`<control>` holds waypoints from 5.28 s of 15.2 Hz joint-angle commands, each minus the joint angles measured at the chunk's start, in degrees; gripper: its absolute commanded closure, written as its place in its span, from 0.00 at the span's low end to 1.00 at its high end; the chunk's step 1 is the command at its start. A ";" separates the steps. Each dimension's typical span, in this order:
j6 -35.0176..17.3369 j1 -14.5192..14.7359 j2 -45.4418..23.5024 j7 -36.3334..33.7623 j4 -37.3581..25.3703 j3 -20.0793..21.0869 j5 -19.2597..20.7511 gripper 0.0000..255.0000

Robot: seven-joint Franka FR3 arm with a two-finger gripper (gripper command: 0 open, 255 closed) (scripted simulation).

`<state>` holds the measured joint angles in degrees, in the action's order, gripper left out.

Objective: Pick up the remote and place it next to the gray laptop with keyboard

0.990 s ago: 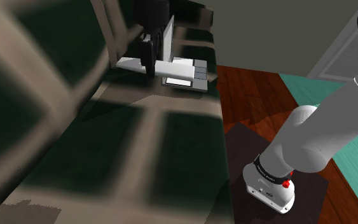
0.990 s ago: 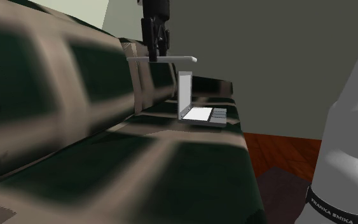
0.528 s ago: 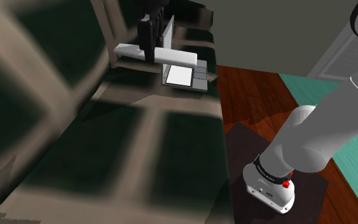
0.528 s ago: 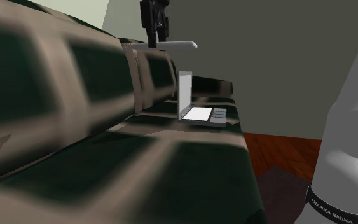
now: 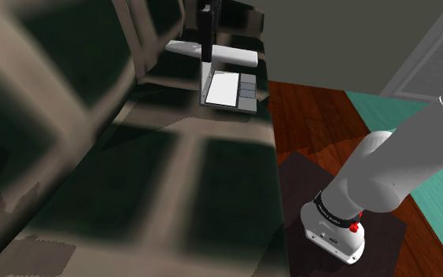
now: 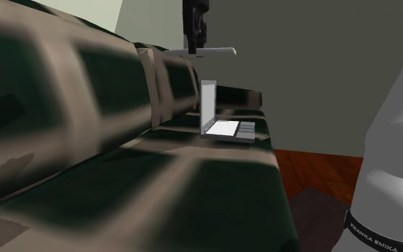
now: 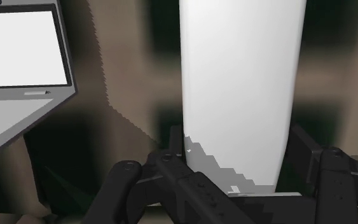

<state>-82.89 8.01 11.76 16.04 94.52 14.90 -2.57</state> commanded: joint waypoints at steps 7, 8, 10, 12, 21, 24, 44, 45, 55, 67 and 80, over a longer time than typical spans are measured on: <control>0.02 -4.39 0.38 11.68 0.55 -7.17 1.44 1.00; 0.03 -4.93 0.14 13.09 0.31 -8.02 1.65 1.00; 0.05 -6.04 -0.53 15.88 -0.37 -9.71 2.06 1.00; -0.76 -6.61 -0.65 17.32 0.33 -10.57 2.24 1.00; -8.01 -6.58 1.58 17.41 9.80 -10.61 2.09 1.00; -10.36 -6.56 2.06 17.42 12.64 -10.61 2.05 1.00; -25.82 -6.47 2.39 17.36 28.43 -10.47 1.97 1.00; -26.60 -6.47 2.28 17.36 29.09 -10.46 1.97 1.00; -34.42 -6.45 0.41 17.21 35.05 -10.33 2.06 1.00; -44.00 -6.47 -3.57 16.90 40.66 -10.16 2.36 1.00; -50.88 -6.51 -7.55 16.54 43.58 -10.07 2.78 1.00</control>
<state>-133.72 1.50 4.24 32.59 138.09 4.83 0.21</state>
